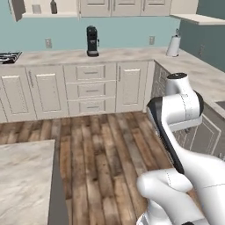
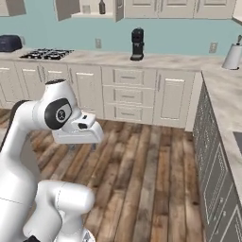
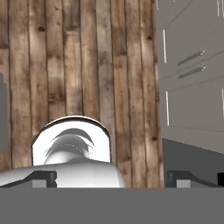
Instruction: There is a bowl on the dining counter. Grab a lemon wedge from the fridge and place it in the bowl. Then get the liquor bottle and glass cup from the cabinet and place them next to the bowl.
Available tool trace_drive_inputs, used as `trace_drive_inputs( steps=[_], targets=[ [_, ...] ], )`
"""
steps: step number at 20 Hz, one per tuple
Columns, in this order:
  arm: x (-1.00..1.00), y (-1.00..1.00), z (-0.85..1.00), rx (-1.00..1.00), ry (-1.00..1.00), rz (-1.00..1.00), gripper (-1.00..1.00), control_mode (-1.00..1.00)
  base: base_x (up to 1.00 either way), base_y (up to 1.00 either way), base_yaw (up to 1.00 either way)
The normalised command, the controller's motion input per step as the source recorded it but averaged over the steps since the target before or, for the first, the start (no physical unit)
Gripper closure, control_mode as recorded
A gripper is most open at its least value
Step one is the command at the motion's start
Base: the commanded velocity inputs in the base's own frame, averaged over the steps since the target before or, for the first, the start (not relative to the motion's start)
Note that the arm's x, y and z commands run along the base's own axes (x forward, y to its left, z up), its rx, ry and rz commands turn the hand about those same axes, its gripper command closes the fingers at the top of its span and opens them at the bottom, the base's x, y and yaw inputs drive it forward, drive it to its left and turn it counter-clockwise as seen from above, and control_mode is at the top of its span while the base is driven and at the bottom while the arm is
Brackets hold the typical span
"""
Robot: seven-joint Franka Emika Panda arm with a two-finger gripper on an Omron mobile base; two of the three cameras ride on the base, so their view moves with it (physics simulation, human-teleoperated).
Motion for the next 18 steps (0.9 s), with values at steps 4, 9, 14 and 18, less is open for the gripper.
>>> trace_drive_inputs(
  steps=[4,9,14,18],
  targets=[
    [0.0,0.0,0.0,0.0,0.0,0.0,-1.0,1.0,1.0,0.0,0.0],
    [0.0,0.0,0.0,0.0,0.0,0.0,-1.0,1.0,1.0,0.0,0.0],
    [0.0,0.0,0.0,0.0,0.0,0.0,-1.0,1.0,1.0,0.0,0.0],
    [0.0,0.0,0.0,0.0,0.0,0.0,-1.0,1.0,1.0,0.0,0.0]
  ],
)
